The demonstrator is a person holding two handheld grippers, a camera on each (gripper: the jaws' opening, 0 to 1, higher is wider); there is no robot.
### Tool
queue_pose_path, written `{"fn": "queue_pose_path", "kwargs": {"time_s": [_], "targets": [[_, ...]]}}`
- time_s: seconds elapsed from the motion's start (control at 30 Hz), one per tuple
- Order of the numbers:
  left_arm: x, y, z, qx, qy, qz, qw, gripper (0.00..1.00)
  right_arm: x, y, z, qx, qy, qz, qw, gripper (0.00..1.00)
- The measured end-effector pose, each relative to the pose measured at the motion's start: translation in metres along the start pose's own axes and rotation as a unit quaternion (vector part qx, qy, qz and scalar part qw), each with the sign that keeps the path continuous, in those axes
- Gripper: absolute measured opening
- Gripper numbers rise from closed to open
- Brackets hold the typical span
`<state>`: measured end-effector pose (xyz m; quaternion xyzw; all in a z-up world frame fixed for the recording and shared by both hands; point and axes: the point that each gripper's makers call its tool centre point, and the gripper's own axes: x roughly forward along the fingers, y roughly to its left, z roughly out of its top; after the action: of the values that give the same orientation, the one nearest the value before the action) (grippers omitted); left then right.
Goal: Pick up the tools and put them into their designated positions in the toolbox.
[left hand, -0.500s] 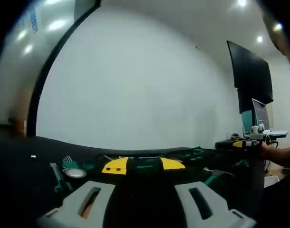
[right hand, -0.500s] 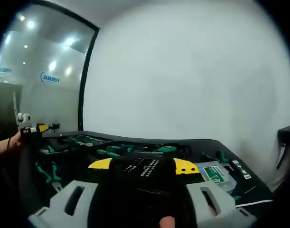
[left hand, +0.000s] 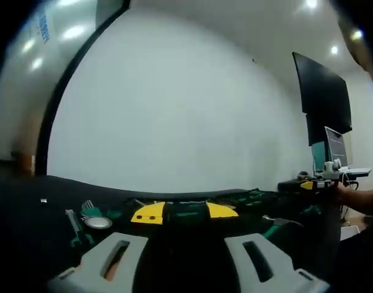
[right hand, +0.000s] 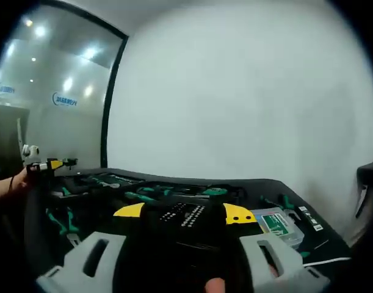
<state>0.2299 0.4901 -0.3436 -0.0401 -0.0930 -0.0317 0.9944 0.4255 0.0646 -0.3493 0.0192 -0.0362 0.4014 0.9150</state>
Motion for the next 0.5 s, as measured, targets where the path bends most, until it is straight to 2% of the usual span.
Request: {"fn": "queue_pose_path", "kwargs": {"time_s": [0.5], "targets": [[-0.0001, 0.0020, -0.0003, 0.001, 0.000, 0.006, 1.0000, 0.27, 0.0015, -0.0015, 0.0003, -0.001, -0.001, 0.002, 1.0000, 0.45]]}}
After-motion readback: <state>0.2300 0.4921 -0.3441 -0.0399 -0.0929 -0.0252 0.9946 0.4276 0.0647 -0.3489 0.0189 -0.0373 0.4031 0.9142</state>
